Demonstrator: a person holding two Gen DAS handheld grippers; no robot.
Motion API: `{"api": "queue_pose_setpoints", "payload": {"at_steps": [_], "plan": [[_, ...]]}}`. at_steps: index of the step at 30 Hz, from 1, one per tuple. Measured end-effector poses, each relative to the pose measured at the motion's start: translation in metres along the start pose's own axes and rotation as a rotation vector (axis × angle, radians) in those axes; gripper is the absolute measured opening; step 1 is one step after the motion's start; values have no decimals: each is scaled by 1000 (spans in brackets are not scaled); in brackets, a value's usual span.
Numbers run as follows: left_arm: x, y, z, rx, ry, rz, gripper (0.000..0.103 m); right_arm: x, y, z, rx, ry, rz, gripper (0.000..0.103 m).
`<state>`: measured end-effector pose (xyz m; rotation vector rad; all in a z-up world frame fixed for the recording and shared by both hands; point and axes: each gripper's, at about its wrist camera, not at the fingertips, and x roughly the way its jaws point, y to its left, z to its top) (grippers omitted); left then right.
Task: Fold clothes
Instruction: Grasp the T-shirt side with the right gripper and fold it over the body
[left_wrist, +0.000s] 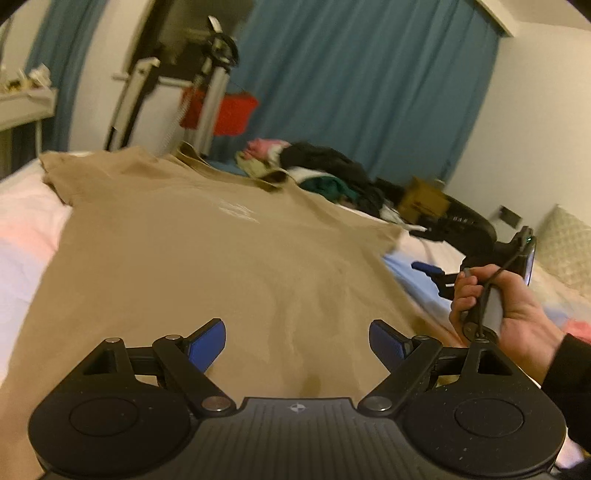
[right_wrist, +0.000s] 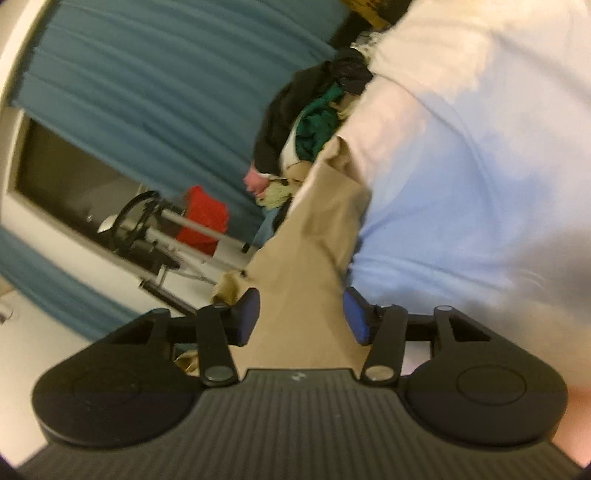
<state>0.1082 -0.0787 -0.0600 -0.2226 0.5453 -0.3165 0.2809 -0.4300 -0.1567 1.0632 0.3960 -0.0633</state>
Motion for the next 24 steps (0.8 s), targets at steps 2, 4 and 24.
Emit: {"api": "queue_pose_setpoints", "payload": {"at_steps": [2,4,24], "plan": [[10,7,-1,-15,8,-5,87,29,-6,0,-41,4,-50,52],[17,14,-1,-32,16,-25,87,53,-13,1,-87,6,-68,48],[42,54,-4,-146,10,-31,85,71,-30,19,-12,-128,19,10]]}}
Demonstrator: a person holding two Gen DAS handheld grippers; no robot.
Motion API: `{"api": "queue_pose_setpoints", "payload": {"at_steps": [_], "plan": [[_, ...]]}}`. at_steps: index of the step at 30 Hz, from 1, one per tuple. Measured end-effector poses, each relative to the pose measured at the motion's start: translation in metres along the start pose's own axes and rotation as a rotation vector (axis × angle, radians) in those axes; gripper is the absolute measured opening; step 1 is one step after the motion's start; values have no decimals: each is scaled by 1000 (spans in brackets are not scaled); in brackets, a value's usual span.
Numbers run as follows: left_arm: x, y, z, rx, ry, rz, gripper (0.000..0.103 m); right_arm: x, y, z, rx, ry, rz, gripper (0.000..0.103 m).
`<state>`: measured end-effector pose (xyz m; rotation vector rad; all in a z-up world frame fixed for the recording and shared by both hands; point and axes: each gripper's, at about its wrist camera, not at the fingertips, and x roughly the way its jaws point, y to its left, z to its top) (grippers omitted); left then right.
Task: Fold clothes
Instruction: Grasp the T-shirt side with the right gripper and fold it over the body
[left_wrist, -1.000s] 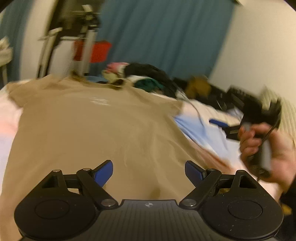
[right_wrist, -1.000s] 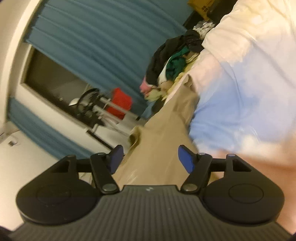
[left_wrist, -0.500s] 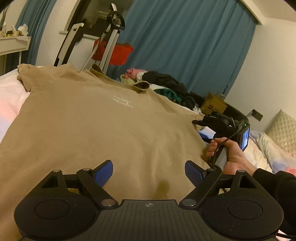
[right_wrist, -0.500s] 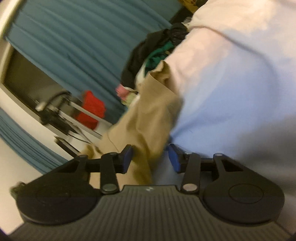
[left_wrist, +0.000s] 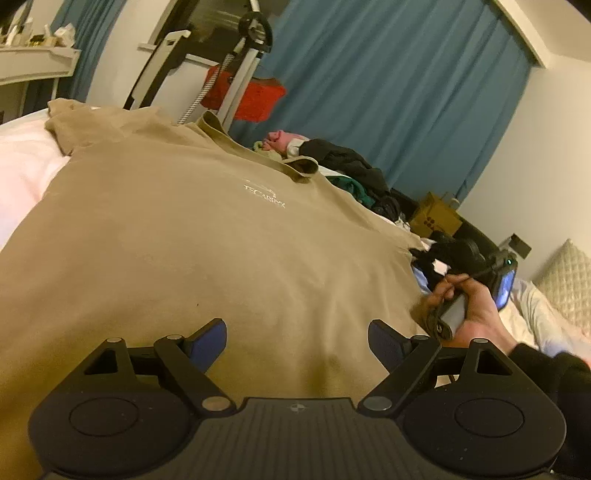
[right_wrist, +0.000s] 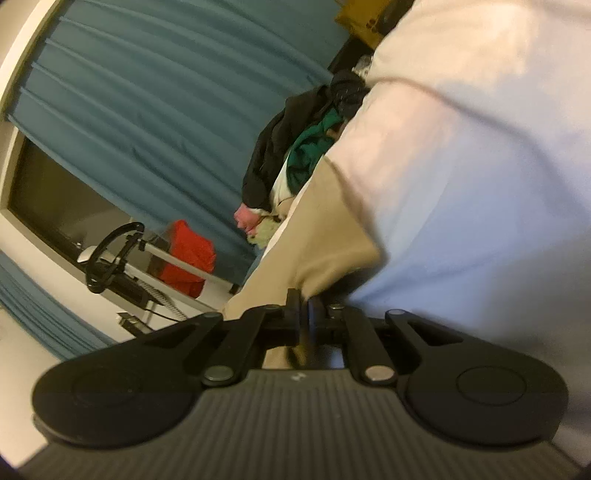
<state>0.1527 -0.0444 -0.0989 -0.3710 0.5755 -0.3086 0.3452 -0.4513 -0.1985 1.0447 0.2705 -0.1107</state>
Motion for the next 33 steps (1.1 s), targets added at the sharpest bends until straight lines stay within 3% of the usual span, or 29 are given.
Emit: {"api": "queue_pose_setpoints", "payload": {"at_steps": [3,5,7,9,10,18,20,21,22,27,33], "plan": [[-8,0,2,4,-13,16,85,1,-12,5,84,36,10,12],[-12,-2,3,15,-23,25,85,6,-17,4,141,90,15,26],[-14,-3,2,25,-31,32,85,7,-12,-1,110,94,43,46],[-15,-5,2,34,-33,36,85,8,-5,-5,58,88,74,59],[-14,-5,2,37,-33,38,85,11,-3,-7,34,86,86,60],[1,-5,3,-9,2,28,83,75,9,11,28,41,87,58],[8,-3,2,-15,9,28,82,92,17,20,-13,48,54,44],[12,-2,2,-16,10,29,82,99,20,23,-32,54,24,22],[14,-2,3,-10,9,30,82,103,21,26,-46,59,-6,9],[19,-1,12,2,1,32,82,90,46,38,-179,4,-51,7],[1,5,25,-45,-20,60,83,64,134,24,-478,-54,-115,7]]}}
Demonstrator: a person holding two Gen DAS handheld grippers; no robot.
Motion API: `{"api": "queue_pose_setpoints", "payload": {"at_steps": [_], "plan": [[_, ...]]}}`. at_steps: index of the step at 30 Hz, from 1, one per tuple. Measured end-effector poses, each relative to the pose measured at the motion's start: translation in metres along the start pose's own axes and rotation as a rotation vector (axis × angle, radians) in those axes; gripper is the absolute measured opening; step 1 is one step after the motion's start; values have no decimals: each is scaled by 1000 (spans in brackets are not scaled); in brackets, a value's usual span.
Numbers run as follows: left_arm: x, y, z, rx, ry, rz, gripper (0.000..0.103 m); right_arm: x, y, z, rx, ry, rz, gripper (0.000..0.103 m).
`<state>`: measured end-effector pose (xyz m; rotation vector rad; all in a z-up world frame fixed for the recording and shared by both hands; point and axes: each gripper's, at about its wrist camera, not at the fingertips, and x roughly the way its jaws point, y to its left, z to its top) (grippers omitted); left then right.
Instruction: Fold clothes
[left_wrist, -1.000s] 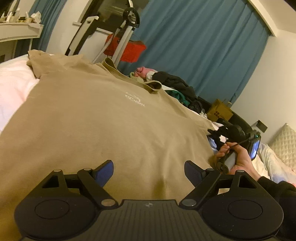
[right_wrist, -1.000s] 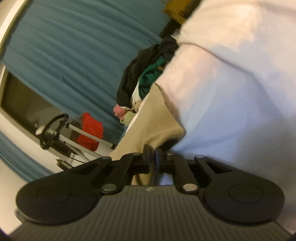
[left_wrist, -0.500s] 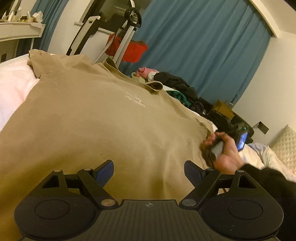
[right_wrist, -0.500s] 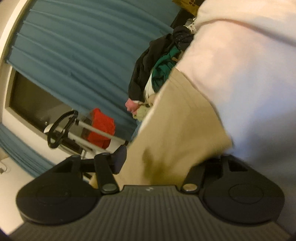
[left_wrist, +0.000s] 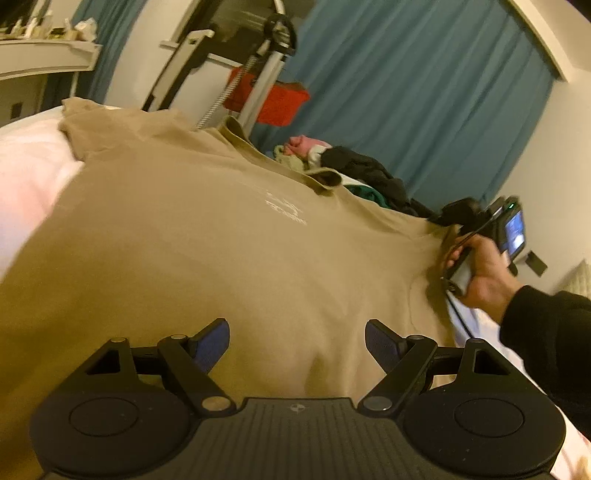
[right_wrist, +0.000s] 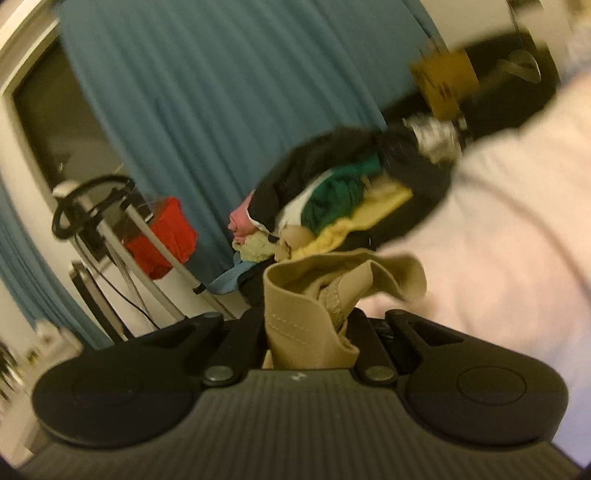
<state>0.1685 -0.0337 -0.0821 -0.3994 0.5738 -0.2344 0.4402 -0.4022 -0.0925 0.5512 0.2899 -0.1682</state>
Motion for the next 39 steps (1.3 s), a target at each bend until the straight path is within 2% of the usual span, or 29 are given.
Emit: {"api": "queue_pose_setpoints", "payload": {"at_steps": [4,8,12,16,21,26,27,29,30,31,36,39], "plan": [[-26,2,14,11,-67,24,84,-27,68,5,-219,-35,-43,7],[-51,7,29,6,-139,32,84,-51,138,-14,-439,-55,-44,7],[-67,13,43,7,-212,48,84,-53,203,-55,-643,-38,-23,7],[-68,27,54,-25,-231,63,84,-39,254,-120,-855,18,2,7],[-65,52,67,-83,-246,119,84,-10,283,-182,-944,118,44,8],[-53,76,70,-152,-206,152,83,7,290,-201,-953,177,50,10],[-51,79,69,-164,-195,152,83,9,289,-198,-929,196,62,13],[-50,80,69,-162,-191,150,83,11,285,-188,-846,247,108,39],[-50,80,70,-156,-193,149,83,10,283,-184,-808,266,135,67],[-50,78,70,-148,-193,141,83,4,280,-179,-787,274,160,87],[-55,65,69,-102,-204,112,83,-43,260,-149,-707,302,262,89],[-61,54,66,-74,-209,101,83,-95,239,-133,-652,279,286,89]]}}
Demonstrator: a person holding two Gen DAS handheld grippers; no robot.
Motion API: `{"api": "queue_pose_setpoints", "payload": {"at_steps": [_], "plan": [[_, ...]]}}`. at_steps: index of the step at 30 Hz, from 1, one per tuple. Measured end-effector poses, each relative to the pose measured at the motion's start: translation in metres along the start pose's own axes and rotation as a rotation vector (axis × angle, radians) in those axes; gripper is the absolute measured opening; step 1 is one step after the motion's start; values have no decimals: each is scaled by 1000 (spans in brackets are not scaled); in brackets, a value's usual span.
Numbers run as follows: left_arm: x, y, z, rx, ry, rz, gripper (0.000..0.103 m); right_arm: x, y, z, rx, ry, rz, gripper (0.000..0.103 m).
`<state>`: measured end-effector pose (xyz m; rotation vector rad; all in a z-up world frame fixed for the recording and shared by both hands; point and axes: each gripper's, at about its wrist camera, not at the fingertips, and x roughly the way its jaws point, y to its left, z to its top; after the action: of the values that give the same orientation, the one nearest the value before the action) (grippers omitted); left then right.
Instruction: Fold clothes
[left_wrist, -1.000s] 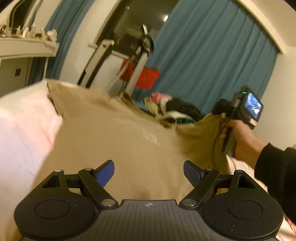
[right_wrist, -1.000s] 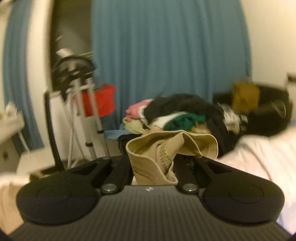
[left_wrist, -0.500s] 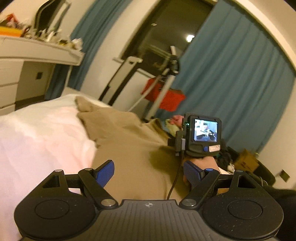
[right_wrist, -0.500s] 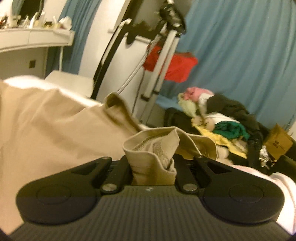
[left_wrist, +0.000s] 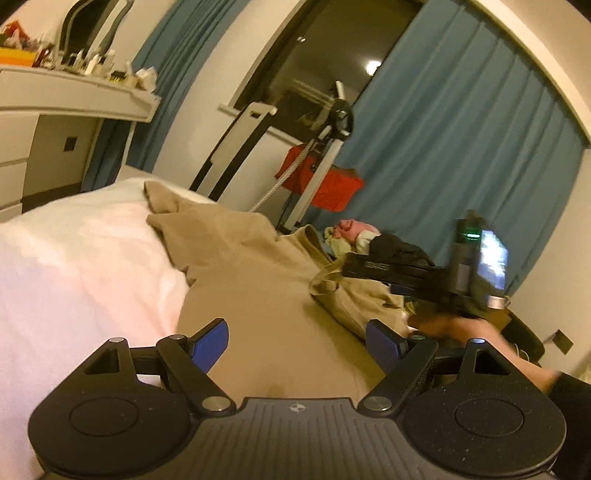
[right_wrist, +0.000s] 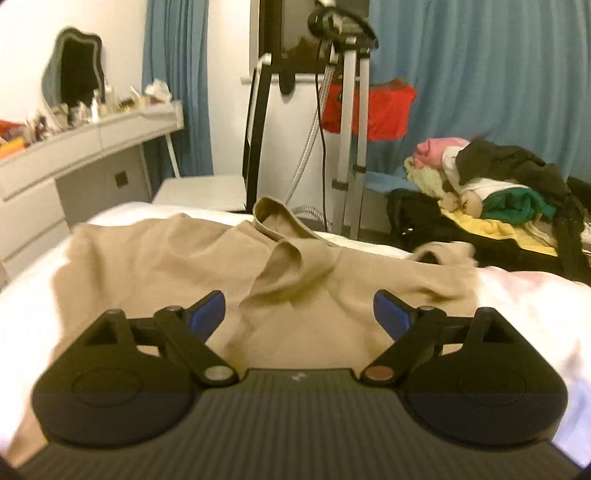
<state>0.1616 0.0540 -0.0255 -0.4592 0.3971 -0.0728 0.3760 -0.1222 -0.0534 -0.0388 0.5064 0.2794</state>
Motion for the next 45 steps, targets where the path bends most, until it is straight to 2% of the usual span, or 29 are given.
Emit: {"api": "queue_pose_setpoints", "payload": {"at_steps": [4,7,12,15,19,23,25,29,32,34,37,45], "plan": [[-12,-17,-10,43,13,-30,83,-90,-13,-23,105,-55,24,89],[-21,-31,-23,88,51,-75,83,-165,-25,-59,180,-97,17,89],[-29,-55,-51,97,186,-177,82,-254,-39,-114,306,-87,-9,89],[-35,-68,-69,79,281,-243,75,-286,-56,-130,409,-110,-21,89],[-38,-85,-96,59,396,-371,69,-300,-80,-136,507,-162,-4,89],[-31,-101,-124,11,507,-506,40,-294,-98,-140,589,-143,17,89],[-27,-108,-137,7,552,-564,33,-292,-105,-145,637,-130,45,89],[-12,-113,-156,61,625,-509,32,-288,-115,-153,710,-108,89,89],[0,-96,-162,-31,673,-447,36,-287,-117,-156,737,-100,97,89],[4,-84,-161,-102,684,-445,38,-286,-118,-157,749,-94,107,89],[10,-78,-160,-139,699,-457,44,-281,-118,-158,754,-79,122,89],[21,-73,-166,-121,769,-450,45,-270,-116,-161,754,-30,123,89]]}}
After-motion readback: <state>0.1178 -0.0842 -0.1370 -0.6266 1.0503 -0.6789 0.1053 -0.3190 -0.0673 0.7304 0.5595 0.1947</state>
